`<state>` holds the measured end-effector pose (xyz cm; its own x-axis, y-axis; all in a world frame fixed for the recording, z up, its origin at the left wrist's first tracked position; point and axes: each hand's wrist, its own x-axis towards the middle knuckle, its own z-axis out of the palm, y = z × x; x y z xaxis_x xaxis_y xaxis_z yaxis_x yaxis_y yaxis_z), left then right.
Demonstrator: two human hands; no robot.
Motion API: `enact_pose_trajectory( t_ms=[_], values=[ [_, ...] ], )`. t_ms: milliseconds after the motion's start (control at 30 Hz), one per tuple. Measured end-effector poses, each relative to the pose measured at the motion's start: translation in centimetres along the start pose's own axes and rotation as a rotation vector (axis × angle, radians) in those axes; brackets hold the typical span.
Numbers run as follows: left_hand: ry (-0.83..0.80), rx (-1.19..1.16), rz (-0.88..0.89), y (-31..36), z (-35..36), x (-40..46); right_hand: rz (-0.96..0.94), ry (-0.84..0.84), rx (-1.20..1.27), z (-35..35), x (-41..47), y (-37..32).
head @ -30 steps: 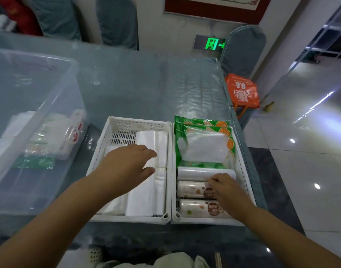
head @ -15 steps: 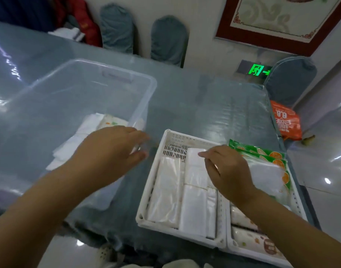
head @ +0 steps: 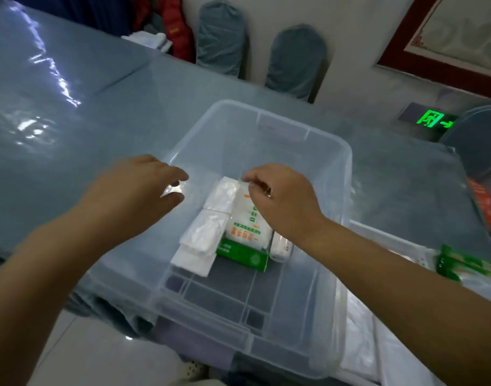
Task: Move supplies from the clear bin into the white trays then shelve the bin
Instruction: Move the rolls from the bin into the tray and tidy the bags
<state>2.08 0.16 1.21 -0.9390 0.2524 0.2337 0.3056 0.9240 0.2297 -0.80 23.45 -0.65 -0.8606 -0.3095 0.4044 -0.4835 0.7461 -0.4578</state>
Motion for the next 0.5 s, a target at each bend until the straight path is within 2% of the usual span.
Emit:
enact_pose_trajectory(
  t_ms=[133, 267, 367, 500],
  values=[
    [-0.087, 0.011, 0.049, -2.9, 1.0, 0.8, 0.280, -0.348, -0.120, 6.8, 3.0, 0.9],
    [-0.090, -0.059, 0.098, -4.3, 2.1, 0.6, 0.367, -0.651, -0.378, 11.6, 2.8, 2.6],
    [-0.063, -0.127, 0.086, -4.9, 2.5, 0.5, 0.516, -0.661, -0.296, 14.6, 2.1, 3.1],
    [-0.066, -0.155, 0.076, -5.1, 2.8, 0.6, 0.812, -0.480, -0.073, 17.7, 2.7, 3.1]
  ],
)
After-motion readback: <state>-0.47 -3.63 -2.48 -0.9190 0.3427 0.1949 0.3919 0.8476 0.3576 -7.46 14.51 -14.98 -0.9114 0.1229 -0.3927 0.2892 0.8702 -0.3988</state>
